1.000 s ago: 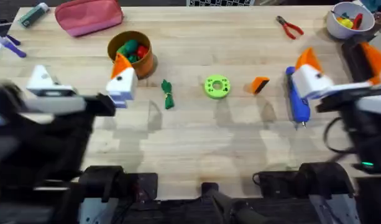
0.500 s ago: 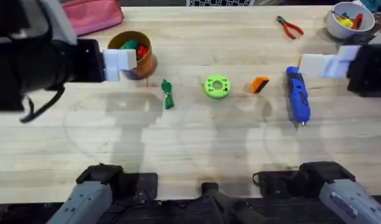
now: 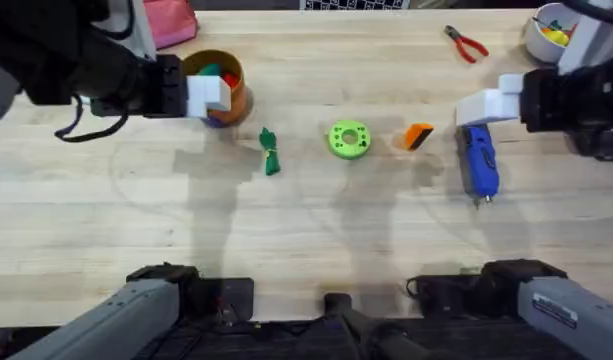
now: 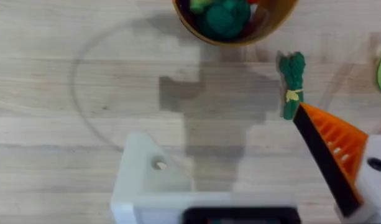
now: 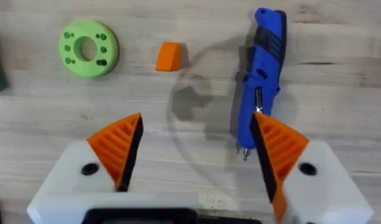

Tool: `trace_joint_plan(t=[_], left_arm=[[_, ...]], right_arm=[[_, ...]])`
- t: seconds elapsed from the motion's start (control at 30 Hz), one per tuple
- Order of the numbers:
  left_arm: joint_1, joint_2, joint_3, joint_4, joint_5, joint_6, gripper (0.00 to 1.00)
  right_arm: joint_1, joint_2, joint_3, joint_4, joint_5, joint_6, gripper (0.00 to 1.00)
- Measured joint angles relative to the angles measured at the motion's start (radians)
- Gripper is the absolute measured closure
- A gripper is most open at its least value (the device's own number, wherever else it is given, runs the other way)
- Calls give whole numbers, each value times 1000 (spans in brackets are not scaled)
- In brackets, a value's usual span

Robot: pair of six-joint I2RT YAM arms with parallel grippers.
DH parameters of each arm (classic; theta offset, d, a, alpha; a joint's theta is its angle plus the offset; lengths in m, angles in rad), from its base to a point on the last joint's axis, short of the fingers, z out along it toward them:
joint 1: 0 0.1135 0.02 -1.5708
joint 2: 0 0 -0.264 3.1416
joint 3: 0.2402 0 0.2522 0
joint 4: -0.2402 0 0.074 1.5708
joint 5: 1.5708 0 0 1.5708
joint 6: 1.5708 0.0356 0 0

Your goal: Pick up the gripper from the table and insert it into the empty holder that is missing its gripper. Then pick up a screw, insert it into the mounting hole, and use the screwdriver to tighten it. Finally, clean up the table by picking up the vegetable and placing it into the bucket.

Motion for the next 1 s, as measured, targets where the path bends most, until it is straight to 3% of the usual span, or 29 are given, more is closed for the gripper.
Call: trace_joint_plan(t=[0.27, 0.4, 0.6, 0.87, 0.93, 1.0], left_arm=[[-293, 121, 9, -74, -24, -293, 14], [-381, 235, 9, -49, -35, -449, 13], [-410, 416, 9, 46, -43, -560, 14], [-362, 579, 9, 154, -5, -570, 34], [-352, 601, 9, 168, 15, -565, 137], [-351, 603, 13, 175, 27, -557, 402]], right_arm=[[0, 22, 0, 0, 0, 4, 8], [0, 22, 0, 0, 0, 6, 8], [0, 22, 0, 0, 0, 7, 8], [0, 22, 0, -3, 0, 7, 7], [0, 22, 0, -3, 0, 7, 7], [0, 22, 0, -3, 0, 7, 8]])
